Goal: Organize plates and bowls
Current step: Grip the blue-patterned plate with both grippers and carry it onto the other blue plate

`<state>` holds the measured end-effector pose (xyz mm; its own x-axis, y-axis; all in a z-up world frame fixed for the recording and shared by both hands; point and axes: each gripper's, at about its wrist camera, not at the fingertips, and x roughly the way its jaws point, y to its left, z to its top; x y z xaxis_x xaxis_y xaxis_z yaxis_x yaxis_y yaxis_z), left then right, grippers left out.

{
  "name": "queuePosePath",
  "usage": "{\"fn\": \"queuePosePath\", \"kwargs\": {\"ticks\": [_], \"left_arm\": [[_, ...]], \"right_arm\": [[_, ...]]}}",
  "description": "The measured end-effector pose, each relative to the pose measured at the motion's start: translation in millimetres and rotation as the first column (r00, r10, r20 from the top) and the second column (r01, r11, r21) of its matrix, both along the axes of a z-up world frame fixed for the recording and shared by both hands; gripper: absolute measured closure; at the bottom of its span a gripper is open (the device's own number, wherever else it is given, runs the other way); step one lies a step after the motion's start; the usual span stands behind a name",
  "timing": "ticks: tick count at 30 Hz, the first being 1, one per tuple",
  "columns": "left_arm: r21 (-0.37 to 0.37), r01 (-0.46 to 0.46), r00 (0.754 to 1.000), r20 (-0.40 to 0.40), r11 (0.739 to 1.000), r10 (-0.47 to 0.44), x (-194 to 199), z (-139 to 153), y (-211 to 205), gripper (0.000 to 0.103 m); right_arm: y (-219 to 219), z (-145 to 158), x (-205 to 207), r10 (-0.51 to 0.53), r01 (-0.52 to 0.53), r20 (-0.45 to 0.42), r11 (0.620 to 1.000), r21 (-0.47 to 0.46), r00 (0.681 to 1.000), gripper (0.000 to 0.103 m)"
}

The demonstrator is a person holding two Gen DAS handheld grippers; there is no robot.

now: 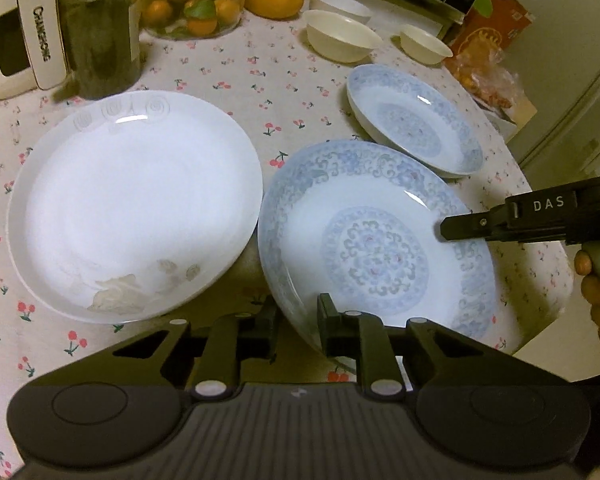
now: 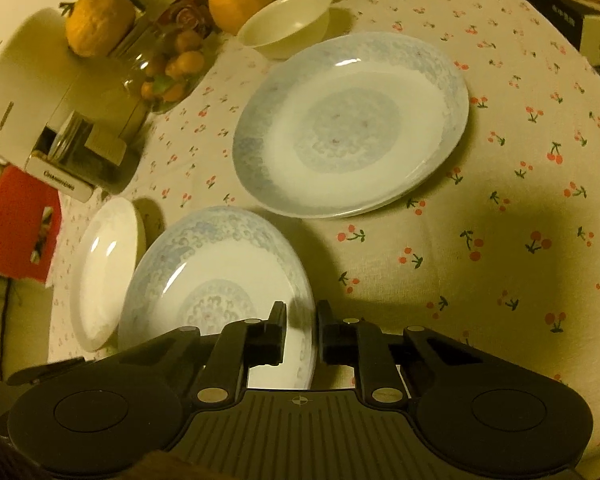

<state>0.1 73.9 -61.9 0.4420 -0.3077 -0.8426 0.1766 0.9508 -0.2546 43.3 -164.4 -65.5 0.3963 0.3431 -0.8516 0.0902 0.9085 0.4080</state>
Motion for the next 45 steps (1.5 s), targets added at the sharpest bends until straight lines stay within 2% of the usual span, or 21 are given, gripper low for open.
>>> {"fn": "queuePosePath", "kwargs": {"ticks": [12, 18, 34, 41, 45], "left_arm": [[-0.031, 0.004, 0.997, 0.077, 1.0, -0.002, -6.1, 15.8, 0.5, 0.085], [-0.039, 0.001, 0.992, 0.13, 0.999, 0.004, -3.7, 29.1, -3.1, 0.085], [-0.059, -0.009, 0.984, 0.176, 0.998, 0.02, 37.2, 37.9, -43.4, 0.085], [-0.032, -0.007, 0.978, 0.21, 0.999, 0.013, 58.2, 36.9, -65.9, 0.085], [-0.021, -0.016, 0.979, 0.204, 1.0, 0.02, 72.2, 30.8, -73.1, 0.085]], "right_arm": [[-11.4, 11.4, -5.5, -0.017, 0.016, 0.02, 0.998, 0.055, 1.0, 0.087], [-17.4, 25.5, -7.4, -0.036, 0.032, 0.062, 0.997, 0.07, 0.997, 0.087], [-65.6, 36.3, 12.7, -0.15, 0.143, 0.094, 0.986, 0.083, 0.984, 0.087], [-87.2, 33.1, 28.4, -0.213, 0.206, 0.085, 0.975, 0.086, 0.973, 0.086], [-94.8, 30.5, 36.5, -0.241, 0.234, 0.083, 0.968, 0.086, 0.967, 0.087]]}}
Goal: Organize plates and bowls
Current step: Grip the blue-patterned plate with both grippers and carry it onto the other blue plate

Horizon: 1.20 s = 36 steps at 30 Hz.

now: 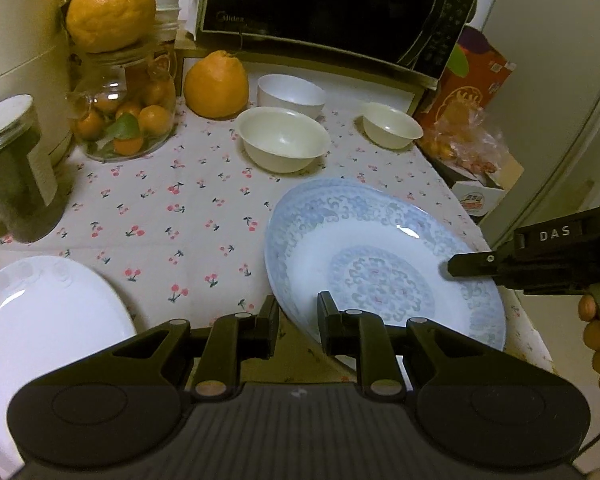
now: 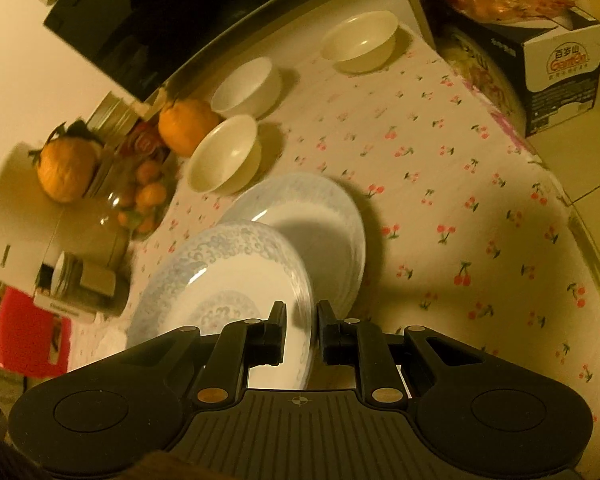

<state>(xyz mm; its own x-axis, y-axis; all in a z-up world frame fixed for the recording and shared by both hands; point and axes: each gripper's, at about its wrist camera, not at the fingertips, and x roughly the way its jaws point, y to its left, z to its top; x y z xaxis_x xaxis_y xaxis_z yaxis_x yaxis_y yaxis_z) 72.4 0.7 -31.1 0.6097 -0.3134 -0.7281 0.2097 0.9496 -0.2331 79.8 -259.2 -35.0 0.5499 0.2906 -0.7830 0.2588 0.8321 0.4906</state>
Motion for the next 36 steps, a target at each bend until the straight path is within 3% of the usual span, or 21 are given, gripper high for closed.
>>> {"fn": "queuePosePath", "kwargs": {"ticks": [15, 36], "left_arm": [[0.053, -0.029, 0.999, 0.037, 0.998, 0.027, 29.0, -14.6, -16.1, 0.085], [0.122, -0.05, 0.996, 0.085, 0.991, 0.04, 39.8, -27.3, -24.7, 0.085]], "right_arm": [[-4.3, -13.2, 19.1, -0.082, 0.082, -0.018, 0.996, -0.031, 0.996, 0.086], [3.1, -17.6, 25.0, -0.1, 0.098, -0.024, 0.992, -0.076, 0.995, 0.087]]}}
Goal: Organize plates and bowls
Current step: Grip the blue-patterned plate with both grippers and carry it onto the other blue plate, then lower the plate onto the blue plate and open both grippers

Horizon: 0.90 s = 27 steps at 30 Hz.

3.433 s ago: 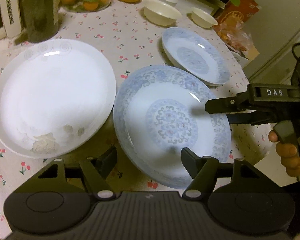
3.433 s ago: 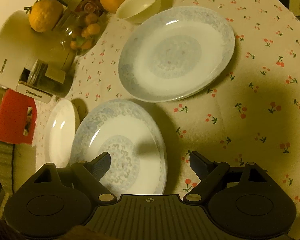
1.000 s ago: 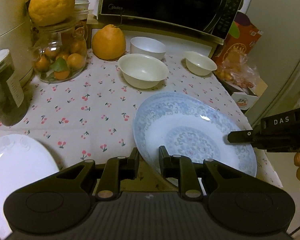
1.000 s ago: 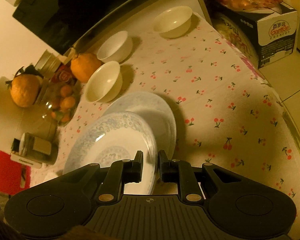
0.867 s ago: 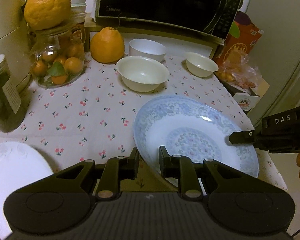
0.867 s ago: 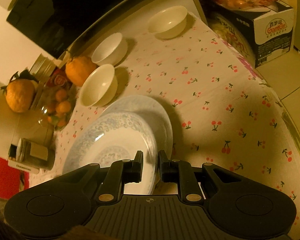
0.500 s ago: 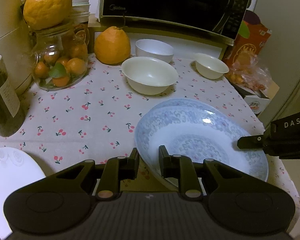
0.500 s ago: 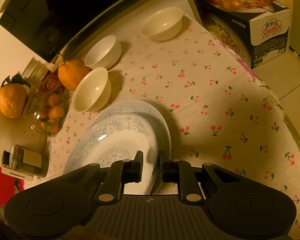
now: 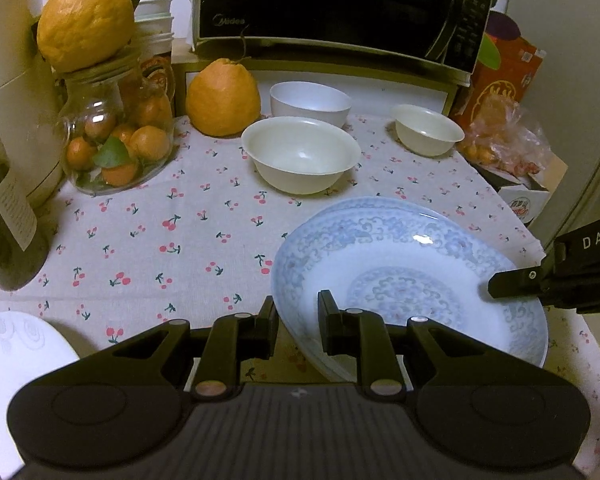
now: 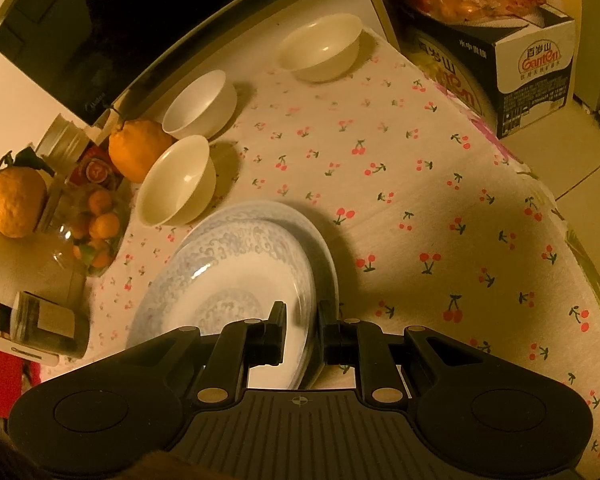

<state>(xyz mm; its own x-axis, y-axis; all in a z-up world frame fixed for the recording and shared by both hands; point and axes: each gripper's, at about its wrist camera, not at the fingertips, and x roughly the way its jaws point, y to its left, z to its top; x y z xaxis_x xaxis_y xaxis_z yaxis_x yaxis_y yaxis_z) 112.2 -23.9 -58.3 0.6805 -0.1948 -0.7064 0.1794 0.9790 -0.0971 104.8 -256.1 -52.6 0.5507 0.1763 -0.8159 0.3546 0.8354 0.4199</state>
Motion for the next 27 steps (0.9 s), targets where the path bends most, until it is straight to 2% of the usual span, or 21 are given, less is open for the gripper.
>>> {"fn": "queuePosePath", "kwargs": {"ticks": [15, 20, 27], "left_arm": [[0.041, 0.034, 0.999, 0.031, 0.999, -0.035, 4.4, -8.3, -4.0, 0.083], [0.136, 0.07, 0.995, 0.065, 0.988, -0.08, -0.8, -12.9, -13.7, 0.081], [0.114, 0.071, 0.995, 0.056, 0.991, -0.078, 2.1, -12.0, -10.6, 0.081]], "right_arm": [[1.9, 0.7, 1.7, 0.0, 0.002, 0.042, 0.998, -0.059, 0.999, 0.087], [7.7, 4.6, 1.6, 0.033, -0.023, 0.072, 0.991, -0.135, 0.997, 0.087], [12.0, 5.6, 1.6, 0.061, -0.048, 0.069, 0.982, -0.182, 0.996, 0.087]]}}
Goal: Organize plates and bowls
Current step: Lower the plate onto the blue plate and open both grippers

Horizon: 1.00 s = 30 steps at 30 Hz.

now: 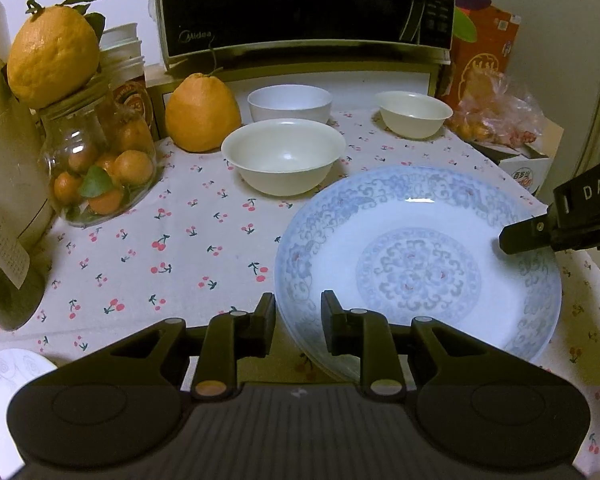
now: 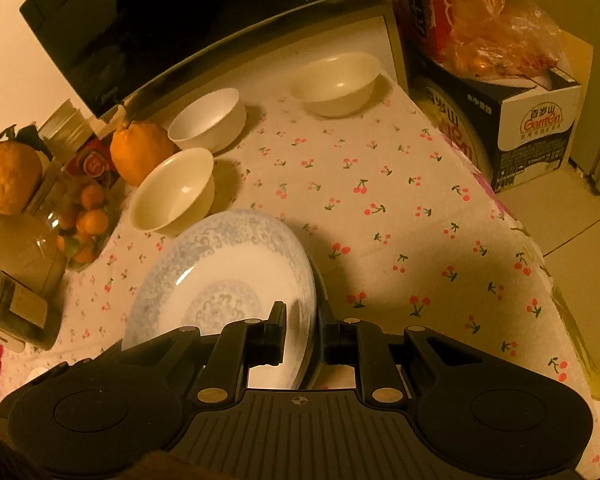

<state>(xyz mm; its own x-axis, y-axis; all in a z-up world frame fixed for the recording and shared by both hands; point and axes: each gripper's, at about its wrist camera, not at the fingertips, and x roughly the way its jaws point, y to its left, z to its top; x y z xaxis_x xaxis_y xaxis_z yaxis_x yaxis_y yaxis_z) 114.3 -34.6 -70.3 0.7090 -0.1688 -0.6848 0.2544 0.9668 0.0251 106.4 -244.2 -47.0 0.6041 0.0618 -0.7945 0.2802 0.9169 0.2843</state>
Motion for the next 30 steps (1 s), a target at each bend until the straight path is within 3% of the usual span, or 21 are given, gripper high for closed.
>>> {"fn": "queuePosePath", "kwargs": {"ticks": [7, 11, 16, 23, 26, 30], "left_arm": [[0.009, 0.007, 1.0, 0.0, 1.0, -0.007, -0.3, -0.3, -0.2, 0.081], [0.006, 0.007, 1.0, -0.002, 1.0, -0.007, 0.0, -0.2, -0.3, 0.081], [0.003, 0.014, 1.0, -0.005, 1.0, -0.014, -0.2, -0.1, 0.7, 0.08], [-0.001, 0.013, 0.999, -0.049, 1.0, -0.013, 1.4, 2.5, 3.1, 0.066], [-0.004, 0.017, 0.998, -0.068, 1.0, -0.017, 1.2, 2.8, 3.7, 0.057], [0.005, 0.03, 0.996, -0.089, 1.0, -0.029, -0.8, 3.7, 3.1, 0.045]], "right_arm": [[30.5, 0.1, 2.7, 0.097, -0.106, -0.051, 0.966, -0.234, 0.994, 0.087], [38.5, -3.3, 3.8, 0.127, -0.144, -0.072, 0.942, -0.304, 0.989, 0.087], [42.9, -6.1, 4.4, 0.152, -0.172, -0.087, 0.924, -0.342, 0.985, 0.085], [35.0, -5.5, 4.1, 0.132, -0.152, -0.09, 0.951, -0.271, 0.987, 0.083], [31.7, -3.9, 2.6, 0.123, -0.141, -0.083, 0.958, -0.249, 0.989, 0.072], [29.5, -1.3, 1.1, 0.115, -0.13, -0.077, 0.963, -0.234, 0.99, 0.049]]}}
